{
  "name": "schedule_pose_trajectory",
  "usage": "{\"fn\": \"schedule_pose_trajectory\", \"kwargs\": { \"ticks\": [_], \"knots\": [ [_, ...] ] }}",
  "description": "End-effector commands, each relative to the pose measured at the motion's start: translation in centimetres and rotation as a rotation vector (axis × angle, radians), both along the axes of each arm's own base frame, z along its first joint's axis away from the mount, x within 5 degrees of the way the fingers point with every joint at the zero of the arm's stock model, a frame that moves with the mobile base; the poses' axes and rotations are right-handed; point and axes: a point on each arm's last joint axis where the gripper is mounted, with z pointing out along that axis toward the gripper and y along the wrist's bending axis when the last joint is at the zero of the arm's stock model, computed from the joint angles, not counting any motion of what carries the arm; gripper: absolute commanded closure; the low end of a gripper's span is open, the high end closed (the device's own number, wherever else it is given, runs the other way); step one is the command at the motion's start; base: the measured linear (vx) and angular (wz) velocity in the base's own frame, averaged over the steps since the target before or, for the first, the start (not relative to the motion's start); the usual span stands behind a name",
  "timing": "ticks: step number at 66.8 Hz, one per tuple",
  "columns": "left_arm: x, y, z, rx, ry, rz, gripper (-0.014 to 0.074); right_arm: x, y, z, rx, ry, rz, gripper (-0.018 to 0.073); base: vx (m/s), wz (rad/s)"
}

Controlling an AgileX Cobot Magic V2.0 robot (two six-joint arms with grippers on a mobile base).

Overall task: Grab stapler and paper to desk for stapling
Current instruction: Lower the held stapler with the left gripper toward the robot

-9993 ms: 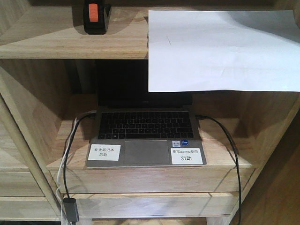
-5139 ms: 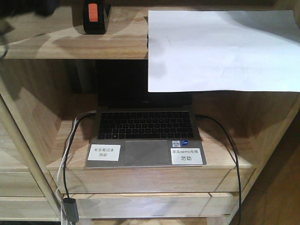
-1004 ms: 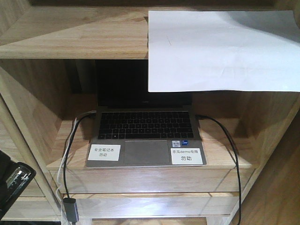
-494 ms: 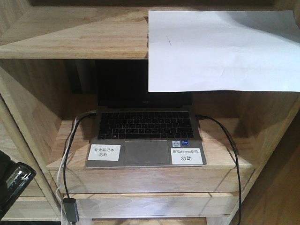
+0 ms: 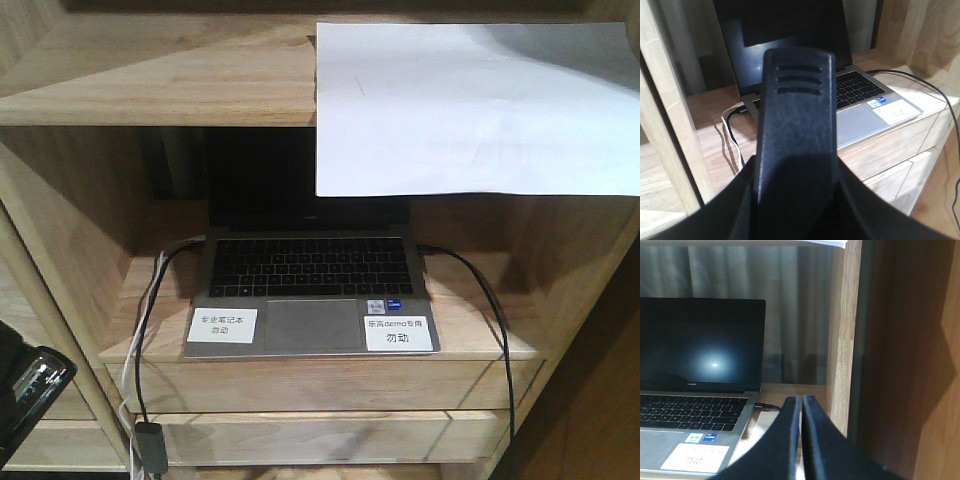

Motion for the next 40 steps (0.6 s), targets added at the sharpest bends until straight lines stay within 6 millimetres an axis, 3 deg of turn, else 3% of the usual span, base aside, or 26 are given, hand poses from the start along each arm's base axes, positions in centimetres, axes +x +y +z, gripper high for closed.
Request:
{"fn": "schedule_pose_trajectory", "kwargs": {
  "ticks": [1,16,31,40],
  "knots": [
    [0.23,-0.09,2.04,-0.072,-0.126,0.004,0.0603,-0.13,0.02,0.63,-0.002,-0.082,0.001,0.0568,0.00,0.00],
    [0.23,-0.09,2.04,-0.072,-0.126,0.004,0.0603,-0.12,0.03,0.56,0.164,-0.063,0.013,0.0568,0.00,0.00],
    [0.23,-0.09,2.04,-0.072,-0.126,0.004,0.0603,-0.14,0.05,0.69,0.781,-0.033,0.066,0.0568,0.00,0.00],
    [0.23,-0.09,2.04,-0.072,-0.126,0.004,0.0603,-0.14,0.09,0.68,1.036,-0.010,0.089,0.0568,0.00,0.00]
  ]
}}
